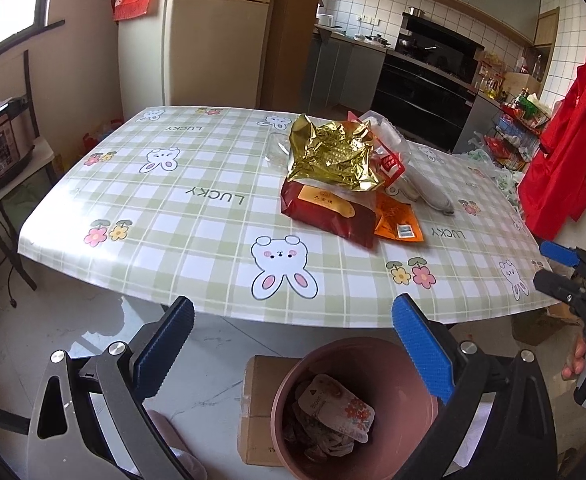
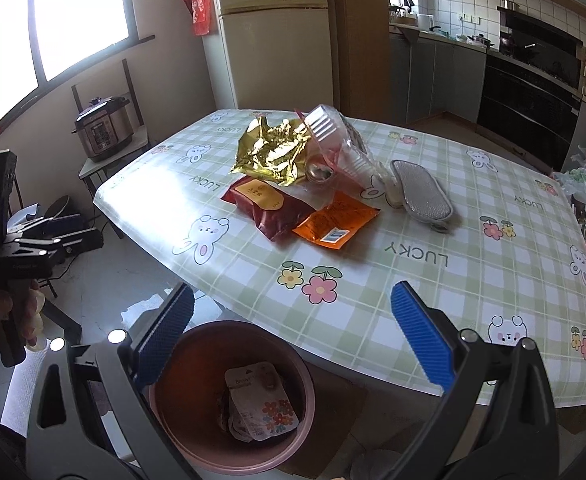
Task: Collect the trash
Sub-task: 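Move both tools forward over the trash on the table, then grasp the gold foil wrapper with the left tool while the right tool reaches the clear package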
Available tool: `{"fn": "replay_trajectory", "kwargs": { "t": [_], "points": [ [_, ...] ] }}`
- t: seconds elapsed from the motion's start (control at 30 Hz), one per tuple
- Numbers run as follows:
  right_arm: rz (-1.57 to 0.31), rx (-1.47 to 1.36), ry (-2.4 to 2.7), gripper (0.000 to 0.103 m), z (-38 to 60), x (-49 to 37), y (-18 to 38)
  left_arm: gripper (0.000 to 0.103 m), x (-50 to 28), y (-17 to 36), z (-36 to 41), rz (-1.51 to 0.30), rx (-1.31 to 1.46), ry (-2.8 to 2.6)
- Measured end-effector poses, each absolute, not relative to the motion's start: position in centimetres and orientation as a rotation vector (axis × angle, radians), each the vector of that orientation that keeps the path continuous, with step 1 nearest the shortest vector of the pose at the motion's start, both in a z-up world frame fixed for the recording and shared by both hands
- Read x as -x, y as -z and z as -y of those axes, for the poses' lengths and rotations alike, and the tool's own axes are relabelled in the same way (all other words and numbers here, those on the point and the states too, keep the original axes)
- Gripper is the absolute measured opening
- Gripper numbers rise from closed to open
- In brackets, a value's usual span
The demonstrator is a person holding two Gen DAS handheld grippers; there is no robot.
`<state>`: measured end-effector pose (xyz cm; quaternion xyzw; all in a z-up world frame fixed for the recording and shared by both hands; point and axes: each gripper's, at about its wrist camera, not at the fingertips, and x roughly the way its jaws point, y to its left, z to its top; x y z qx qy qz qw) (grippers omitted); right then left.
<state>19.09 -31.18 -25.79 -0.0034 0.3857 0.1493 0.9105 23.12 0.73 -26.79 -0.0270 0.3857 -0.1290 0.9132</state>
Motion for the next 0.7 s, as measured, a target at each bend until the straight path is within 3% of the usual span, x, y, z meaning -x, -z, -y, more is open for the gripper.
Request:
{"fn": "replay_trajectory", "kwargs": {
  "t": [0.13,0.43,0.7],
  "points": [
    [-0.832,-0.003,-0.292,0.097,31.8,-21.9,27.8,0.096,-28.4,26.8,0.5,-0.781,0.071,0.312],
    [-0.840,0.021,-0.247,0.097,33.2,-29.3,30.2,0.083,-42.2,27.9,2.7,-0.765,0.048,0.406],
    [-0.818,0.123,-0.261,0.097,32.3,-35.3,31.1,0.081,-50.1,29.8,3.4,-0.836,0.099,0.506]
  ]
}}
